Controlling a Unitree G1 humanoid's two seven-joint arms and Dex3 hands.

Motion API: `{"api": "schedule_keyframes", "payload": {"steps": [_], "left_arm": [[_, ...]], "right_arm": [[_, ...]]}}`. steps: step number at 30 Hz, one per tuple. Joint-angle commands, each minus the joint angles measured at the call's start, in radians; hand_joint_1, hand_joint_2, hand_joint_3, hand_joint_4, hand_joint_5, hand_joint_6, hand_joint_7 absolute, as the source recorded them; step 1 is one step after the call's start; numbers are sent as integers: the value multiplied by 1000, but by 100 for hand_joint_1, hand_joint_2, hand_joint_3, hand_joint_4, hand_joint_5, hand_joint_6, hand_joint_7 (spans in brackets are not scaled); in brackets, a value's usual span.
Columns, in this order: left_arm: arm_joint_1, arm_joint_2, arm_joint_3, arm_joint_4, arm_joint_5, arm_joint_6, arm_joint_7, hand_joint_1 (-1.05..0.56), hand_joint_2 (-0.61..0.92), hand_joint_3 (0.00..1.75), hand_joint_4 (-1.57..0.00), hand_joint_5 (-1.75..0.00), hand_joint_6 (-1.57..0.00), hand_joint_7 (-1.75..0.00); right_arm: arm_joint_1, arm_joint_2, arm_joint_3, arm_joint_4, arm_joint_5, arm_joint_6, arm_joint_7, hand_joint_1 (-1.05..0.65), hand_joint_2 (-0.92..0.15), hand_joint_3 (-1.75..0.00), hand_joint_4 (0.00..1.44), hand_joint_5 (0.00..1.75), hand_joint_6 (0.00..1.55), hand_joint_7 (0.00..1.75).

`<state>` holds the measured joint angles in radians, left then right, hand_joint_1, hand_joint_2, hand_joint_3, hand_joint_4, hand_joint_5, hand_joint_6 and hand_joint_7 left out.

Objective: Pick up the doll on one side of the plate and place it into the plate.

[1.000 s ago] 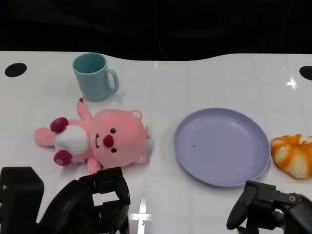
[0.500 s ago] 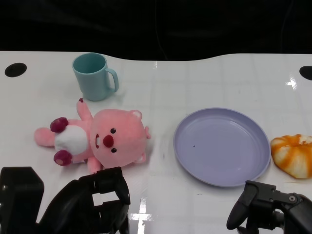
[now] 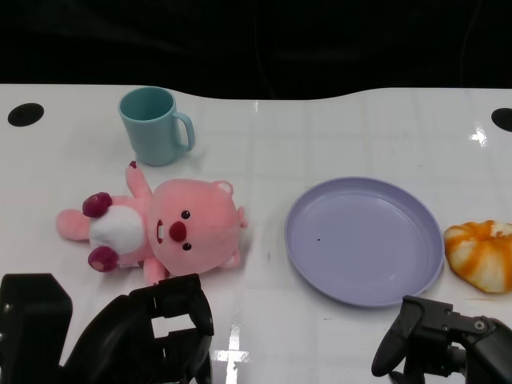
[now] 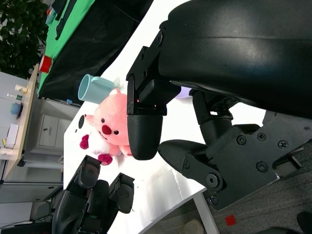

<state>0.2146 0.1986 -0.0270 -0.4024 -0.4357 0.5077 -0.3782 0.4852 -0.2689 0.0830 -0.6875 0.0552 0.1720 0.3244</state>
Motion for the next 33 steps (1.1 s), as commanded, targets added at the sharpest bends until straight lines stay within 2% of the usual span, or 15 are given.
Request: {"api": "schedule_keyframes", "payload": {"steps": [1,4,8,13,15,20,22,26,29,33], "left_arm": [[-4,-7,15,4,9,-10,27,-20,46,125,-81,-174,-75,-152],[-6,-17,17,0,11,-9,45,-18,48,123,-79,-169,-74,-144],[-13,-23,19,-7,19,-17,60,-19,44,130,-76,-161,-76,-124],[-20,-35,30,-16,10,-20,70,-21,40,131,-73,-155,-73,-115],[-21,-40,37,-18,2,-32,64,-23,45,123,-70,-152,-71,-106],[-24,-31,40,-49,32,-59,73,-30,65,81,-61,-130,-66,-84],[-27,-19,39,-62,63,-83,74,-31,72,71,-56,-124,-62,-77],[-37,-14,48,-86,79,-87,84,-34,86,40,-49,-115,-59,-59],[-48,-2,52,-94,94,-107,74,-33,89,30,-42,-110,-54,-51],[-61,34,54,-89,143,-170,56,-40,92,20,-30,-103,-46,-42]], "right_arm": [[-6,-7,-3,-5,2,-1,-3,-19,-55,-108,64,173,58,143],[-12,-6,0,0,-1,-3,-4,-18,-55,-108,65,173,58,143],[-17,-6,1,5,-1,-6,-3,-19,-54,-109,65,173,58,143],[-18,-4,1,6,3,-5,-3,-18,-53,-109,65,174,59,144],[-17,-4,2,5,5,-3,-2,-18,-53,-110,65,174,59,144],[-16,-4,4,2,0,0,-5,-19,-52,-111,66,173,58,143],[-18,-3,3,3,4,2,-5,-19,-52,-111,66,173,58,143],[-22,-6,0,9,6,-4,-1,-20,-53,-111,65,173,58,143],[-24,-5,0,7,8,5,-2,-20,-53,-110,65,173,58,143],[-26,-4,1,13,5,2,-4,-20,-53,-110,65,172,58,143]]}}
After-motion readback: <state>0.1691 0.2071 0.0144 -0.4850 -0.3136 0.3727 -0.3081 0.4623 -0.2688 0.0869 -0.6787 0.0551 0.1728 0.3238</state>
